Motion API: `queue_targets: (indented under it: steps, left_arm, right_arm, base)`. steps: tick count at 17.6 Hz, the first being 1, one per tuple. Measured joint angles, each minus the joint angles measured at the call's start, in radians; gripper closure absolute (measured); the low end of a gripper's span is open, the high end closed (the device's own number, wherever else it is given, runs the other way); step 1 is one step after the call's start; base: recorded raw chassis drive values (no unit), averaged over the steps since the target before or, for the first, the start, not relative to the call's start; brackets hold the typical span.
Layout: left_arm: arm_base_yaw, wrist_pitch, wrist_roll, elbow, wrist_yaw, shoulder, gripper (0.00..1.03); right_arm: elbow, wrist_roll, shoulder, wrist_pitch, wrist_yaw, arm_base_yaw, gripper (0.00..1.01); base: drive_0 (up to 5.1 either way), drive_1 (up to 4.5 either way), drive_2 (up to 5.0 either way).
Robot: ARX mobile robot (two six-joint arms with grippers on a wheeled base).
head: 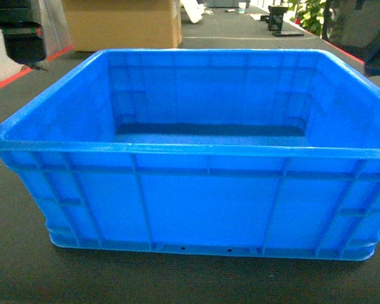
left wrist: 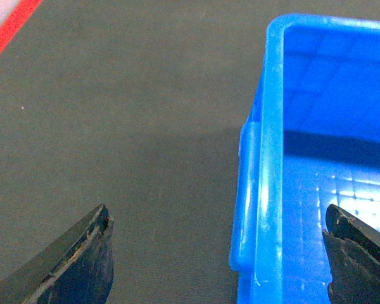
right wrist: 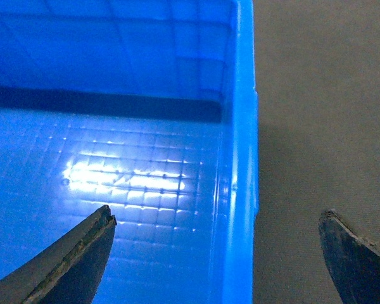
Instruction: Place box next to blue box on left shelf
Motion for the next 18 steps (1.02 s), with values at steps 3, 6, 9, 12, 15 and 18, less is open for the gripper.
queue_targets:
  steps: [3,6,9,12,15,18]
  left_arm:
    - [0.01,-0.07,-0.013,0.066,0.025,0.103,0.05]
    - [0.01,-0.122,-0.019,0.109,0.053,0.166,0.05]
    - [-0.003,-0.17,-0.012,0.125,0.068,0.171,0.31]
    - [-0.01,-0.23,-0.011,0.129,0.079,0.179,0.57]
    - [-0.025,-0.256,-0.011,0.138,0.058,0.18,0.82]
    - [-0.038,-0.261,-0.012,0.14,0.021,0.176,0.87]
  right_arm:
    - [0.037,0.014,0.117,0.0,0.008,-0.006,0.03]
    - [0.04,0.022,0.182,0.013,0.023,-0.021,0.03]
    - [0.041,0.019,0.19,0.016,0.038,-0.02,0.31]
    - [0.041,0.014,0.19,0.012,0.04,-0.019,0.57]
    - [0.029,0.021,0.18,0.016,0.053,-0.018,0.8]
    - [0.005,0.04,0.156,0.022,0.062,-0.016,0.81]
  base:
    - [0.0,0.0,0.0]
    - [0.0,0.0,0.0]
    - [0.0,0.0,0.0]
    - [0.0,0.0,0.0]
    - [0.0,0.0,0.0]
    - [0.0,0.0,0.0]
